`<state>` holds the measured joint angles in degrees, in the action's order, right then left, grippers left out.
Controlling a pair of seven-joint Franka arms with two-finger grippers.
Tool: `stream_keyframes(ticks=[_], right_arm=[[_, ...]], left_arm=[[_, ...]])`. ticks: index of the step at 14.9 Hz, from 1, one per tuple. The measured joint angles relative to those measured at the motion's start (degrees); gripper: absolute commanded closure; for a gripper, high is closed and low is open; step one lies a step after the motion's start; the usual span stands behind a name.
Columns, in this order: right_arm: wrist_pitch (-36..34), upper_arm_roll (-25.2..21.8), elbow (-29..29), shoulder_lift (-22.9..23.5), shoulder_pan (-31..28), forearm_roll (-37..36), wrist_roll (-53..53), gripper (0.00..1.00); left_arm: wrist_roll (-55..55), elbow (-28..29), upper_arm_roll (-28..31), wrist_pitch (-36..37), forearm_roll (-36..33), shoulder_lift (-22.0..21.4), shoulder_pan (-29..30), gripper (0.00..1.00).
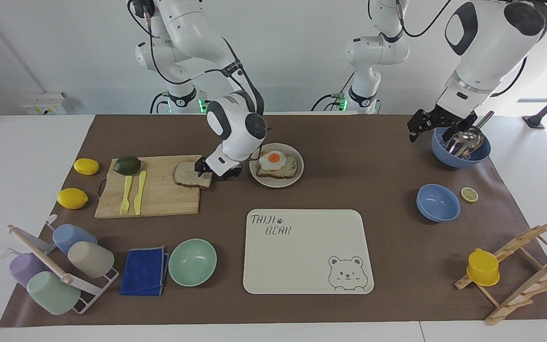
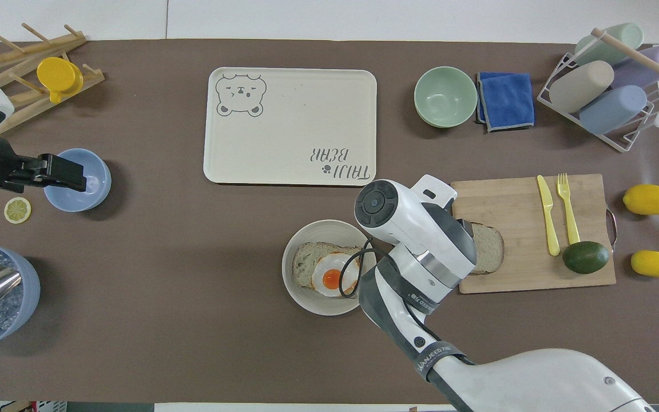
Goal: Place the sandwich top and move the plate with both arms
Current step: 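Carry the bread slice over the egg plate and lower it on top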
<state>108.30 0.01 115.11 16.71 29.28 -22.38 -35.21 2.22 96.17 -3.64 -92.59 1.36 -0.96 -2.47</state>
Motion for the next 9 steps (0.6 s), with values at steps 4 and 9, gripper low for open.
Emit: stream_keyframes(ticks=[4, 9], right_arm=[[0.0, 0.0, 1.4, -0.7, 0.0, -0.3, 0.0, 0.16], [-0.1, 0.0, 3.2, -1.4, 0.0, -2.1, 0.0, 0.16]], left_arm=[[0.0, 0.0, 0.0, 0.0, 0.0, 0.0, 0.0, 0.0], [0.0, 0.0, 0.0, 0.0, 0.0, 0.0, 0.0, 0.0]])
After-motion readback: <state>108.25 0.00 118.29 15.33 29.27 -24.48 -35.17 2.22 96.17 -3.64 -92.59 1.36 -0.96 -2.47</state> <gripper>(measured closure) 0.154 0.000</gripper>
